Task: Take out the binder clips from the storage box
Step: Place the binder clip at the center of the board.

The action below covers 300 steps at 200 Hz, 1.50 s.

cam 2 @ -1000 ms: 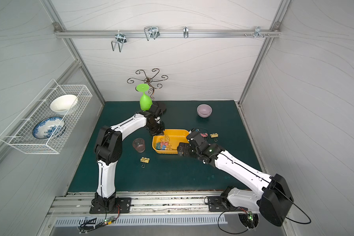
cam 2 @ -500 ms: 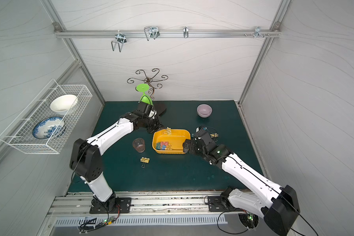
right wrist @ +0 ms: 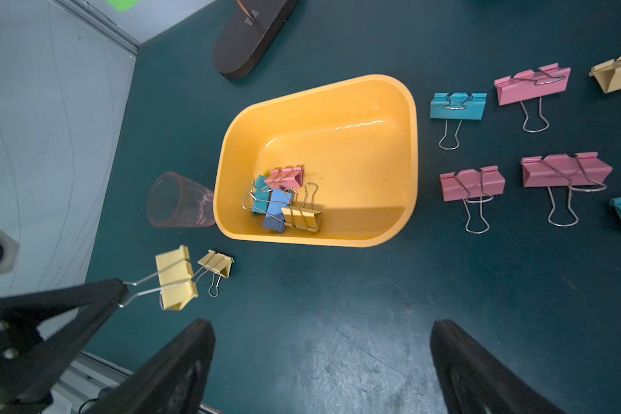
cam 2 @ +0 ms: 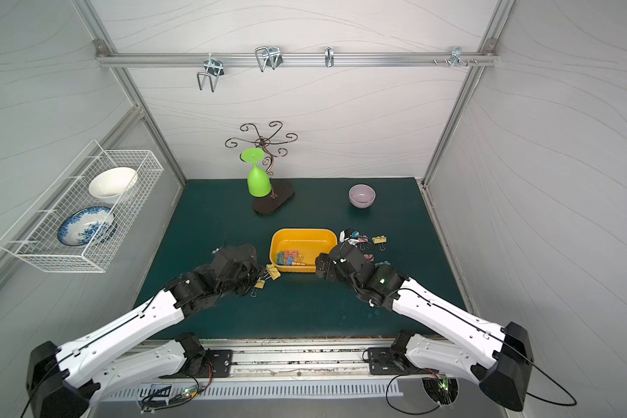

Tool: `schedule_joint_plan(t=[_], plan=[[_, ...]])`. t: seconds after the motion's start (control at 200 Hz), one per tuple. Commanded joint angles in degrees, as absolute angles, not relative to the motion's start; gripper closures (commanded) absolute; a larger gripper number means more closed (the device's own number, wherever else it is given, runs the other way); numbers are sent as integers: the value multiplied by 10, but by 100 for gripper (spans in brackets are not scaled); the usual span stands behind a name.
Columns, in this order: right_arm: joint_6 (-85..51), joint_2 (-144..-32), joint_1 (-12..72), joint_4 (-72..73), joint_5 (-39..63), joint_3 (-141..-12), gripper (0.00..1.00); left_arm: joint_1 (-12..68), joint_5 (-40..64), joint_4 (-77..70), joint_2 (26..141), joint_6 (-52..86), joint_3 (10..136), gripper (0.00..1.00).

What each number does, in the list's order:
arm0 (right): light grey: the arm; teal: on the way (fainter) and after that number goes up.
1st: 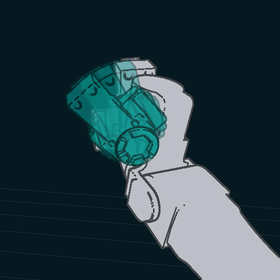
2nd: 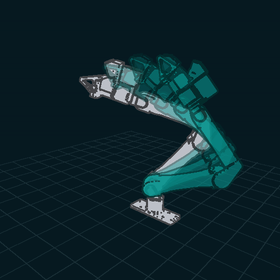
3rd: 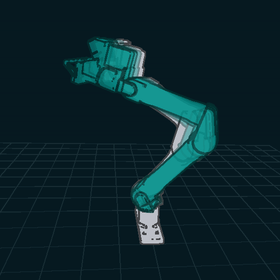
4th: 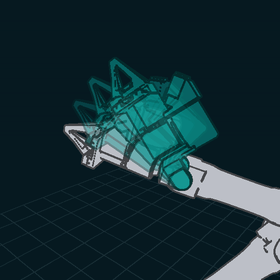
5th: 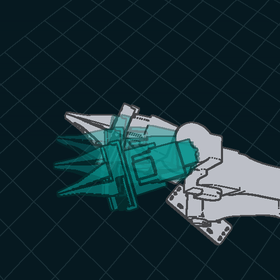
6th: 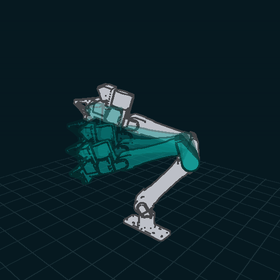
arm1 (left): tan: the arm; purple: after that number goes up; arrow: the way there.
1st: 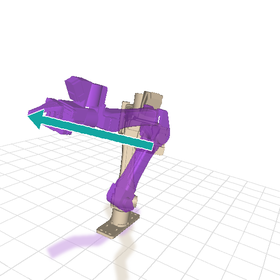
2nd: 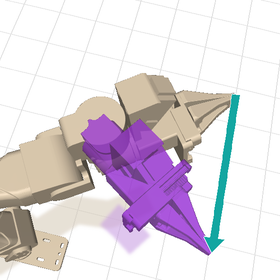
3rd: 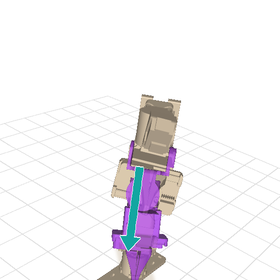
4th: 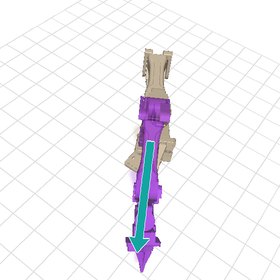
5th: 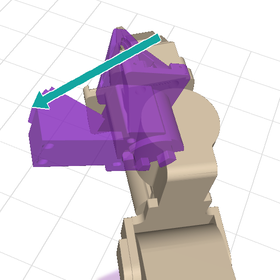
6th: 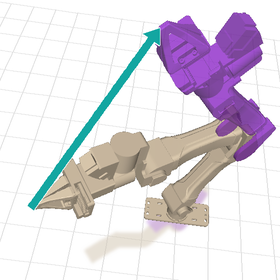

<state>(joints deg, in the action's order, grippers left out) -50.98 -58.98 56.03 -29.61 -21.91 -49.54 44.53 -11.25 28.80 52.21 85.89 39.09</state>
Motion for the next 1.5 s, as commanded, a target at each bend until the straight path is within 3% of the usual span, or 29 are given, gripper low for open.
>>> schedule_joint_plan(t=[0.0,0.56,0.94,1.166,1.401,1.496], plan=[[-559,-593,584,-310,-301,-503,2,463,-229,323,493,976,389,100],[-595,-612,600,-340,-331,-511,1,480,-158,231,706,1073,402,100],[-585,-593,598,-361,-372,-499,1,483,-139,177,771,1089,400,100],[-571,-594,584,-360,-345,-503,1,483,-144,201,780,1055,407,100],[-548,-589,558,-354,-326,-501,1,493,-134,218,711,1007,392,69],[-538,-587,546,-349,-315,-499,1,496,-146,246,661,971,393,63]])
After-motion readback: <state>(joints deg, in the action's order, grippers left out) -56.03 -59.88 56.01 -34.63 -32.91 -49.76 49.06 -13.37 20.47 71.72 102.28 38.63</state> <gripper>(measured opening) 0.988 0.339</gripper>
